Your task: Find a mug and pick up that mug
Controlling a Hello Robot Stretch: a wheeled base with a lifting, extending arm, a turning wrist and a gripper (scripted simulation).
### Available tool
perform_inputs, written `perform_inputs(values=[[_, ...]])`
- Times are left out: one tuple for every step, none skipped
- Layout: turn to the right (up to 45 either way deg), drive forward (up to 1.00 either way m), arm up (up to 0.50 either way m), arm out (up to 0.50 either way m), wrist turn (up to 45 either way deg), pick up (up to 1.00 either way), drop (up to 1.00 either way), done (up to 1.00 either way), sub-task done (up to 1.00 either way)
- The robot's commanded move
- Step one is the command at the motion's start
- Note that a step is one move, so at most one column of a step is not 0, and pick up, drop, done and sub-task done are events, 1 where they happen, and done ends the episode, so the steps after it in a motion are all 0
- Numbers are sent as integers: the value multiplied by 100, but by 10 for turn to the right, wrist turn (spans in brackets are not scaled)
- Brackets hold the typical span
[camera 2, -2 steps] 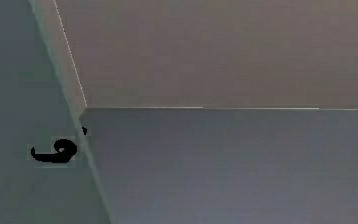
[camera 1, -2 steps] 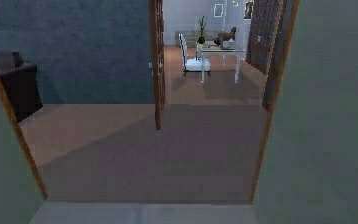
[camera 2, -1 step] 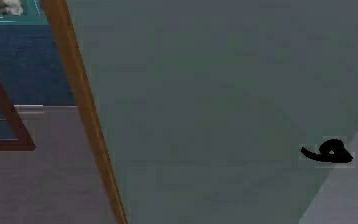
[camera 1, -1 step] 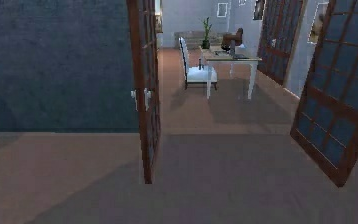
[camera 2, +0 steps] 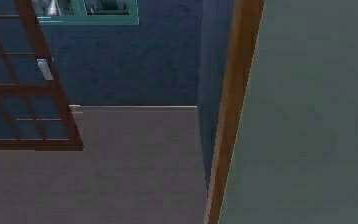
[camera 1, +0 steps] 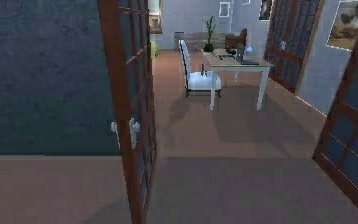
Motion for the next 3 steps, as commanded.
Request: perform_inputs(values=[[300, 0, 0, 0, 0, 0, 0, 0, 0], [0, 70, 0, 0, 0, 0, 0, 0, 0], [-240, 0, 0, 0, 0, 0, 0, 0, 0]])
